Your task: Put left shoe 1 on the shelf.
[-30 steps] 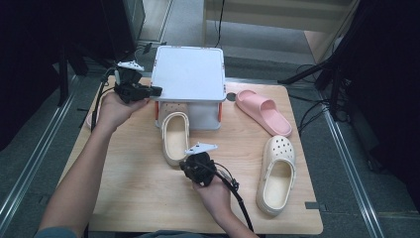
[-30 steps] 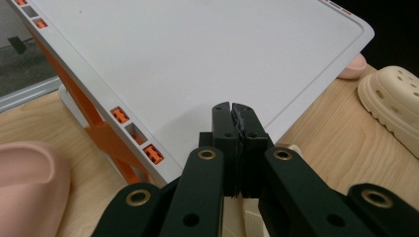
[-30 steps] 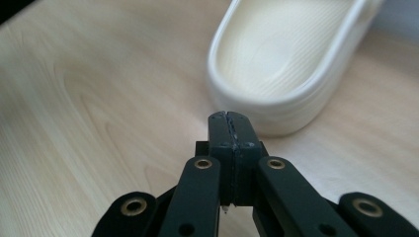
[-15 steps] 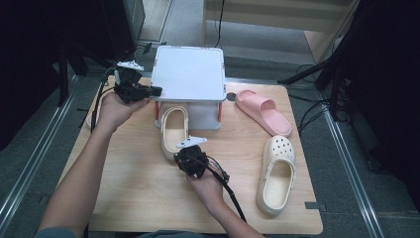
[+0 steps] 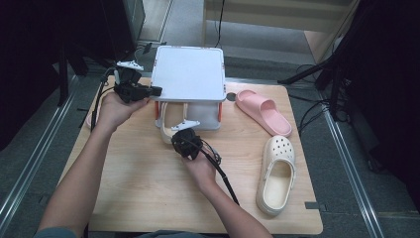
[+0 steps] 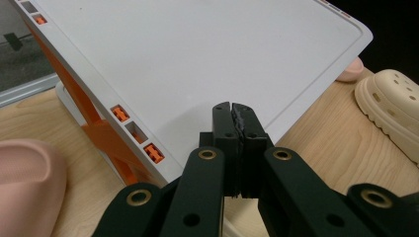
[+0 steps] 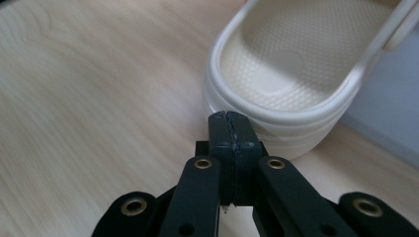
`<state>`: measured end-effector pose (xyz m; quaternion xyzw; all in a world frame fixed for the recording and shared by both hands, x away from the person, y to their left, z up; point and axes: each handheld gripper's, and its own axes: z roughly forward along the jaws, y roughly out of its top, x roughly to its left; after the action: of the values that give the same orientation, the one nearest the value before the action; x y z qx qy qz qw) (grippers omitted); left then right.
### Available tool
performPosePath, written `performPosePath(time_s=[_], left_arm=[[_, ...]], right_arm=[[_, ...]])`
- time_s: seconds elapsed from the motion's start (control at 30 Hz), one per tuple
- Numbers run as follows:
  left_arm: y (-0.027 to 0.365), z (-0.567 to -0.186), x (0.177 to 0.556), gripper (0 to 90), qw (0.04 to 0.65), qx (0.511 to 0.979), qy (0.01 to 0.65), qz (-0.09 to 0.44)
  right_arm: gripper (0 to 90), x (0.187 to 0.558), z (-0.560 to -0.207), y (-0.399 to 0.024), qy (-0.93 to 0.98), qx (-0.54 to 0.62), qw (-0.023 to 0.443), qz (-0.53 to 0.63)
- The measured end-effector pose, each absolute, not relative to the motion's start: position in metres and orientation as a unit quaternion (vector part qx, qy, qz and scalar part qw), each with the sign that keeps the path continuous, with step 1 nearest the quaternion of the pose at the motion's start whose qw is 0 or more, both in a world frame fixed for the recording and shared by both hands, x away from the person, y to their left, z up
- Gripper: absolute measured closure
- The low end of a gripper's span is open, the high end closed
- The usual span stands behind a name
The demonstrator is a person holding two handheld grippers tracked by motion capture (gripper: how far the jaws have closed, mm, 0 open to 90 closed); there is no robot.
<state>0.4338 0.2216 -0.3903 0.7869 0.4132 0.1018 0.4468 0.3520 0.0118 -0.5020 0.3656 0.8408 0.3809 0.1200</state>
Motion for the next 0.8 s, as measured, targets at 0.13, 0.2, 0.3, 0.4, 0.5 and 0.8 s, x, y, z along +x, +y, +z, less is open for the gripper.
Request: performPosePath(time_s=[0.13,0.2,0.3,0.4,0.5,0.8], left_arm=[[0.221,-0.390,0.434,89.4,0.447,0.787,0.413,0.102],[0.222,-0.390,0.434,89.4,0.448,0.787,0.413,0.102],[0.222,-0.391,0.434,89.4,0.450,0.785,0.414,0.100],[0.222,-0.391,0.434,89.4,0.449,0.786,0.414,0.101],[0.221,-0.391,0.433,89.3,0.449,0.787,0.411,0.105],[0.221,-0.392,0.433,84.2,0.457,0.778,0.418,0.100]], right_arm=[[90.0,0.364,-0.500,0.020,0.841,0.357,0.132,0.384],[90.0,0.369,-0.501,0.025,0.843,0.354,0.145,0.378],[90.0,0.375,-0.500,0.028,0.839,0.353,0.147,0.388],[90.0,0.382,-0.501,0.030,0.836,0.352,0.147,0.393],[90.0,0.386,-0.502,0.031,0.835,0.352,0.151,0.395],[88.0,0.376,-0.493,0.015,0.835,0.365,0.103,0.399]])
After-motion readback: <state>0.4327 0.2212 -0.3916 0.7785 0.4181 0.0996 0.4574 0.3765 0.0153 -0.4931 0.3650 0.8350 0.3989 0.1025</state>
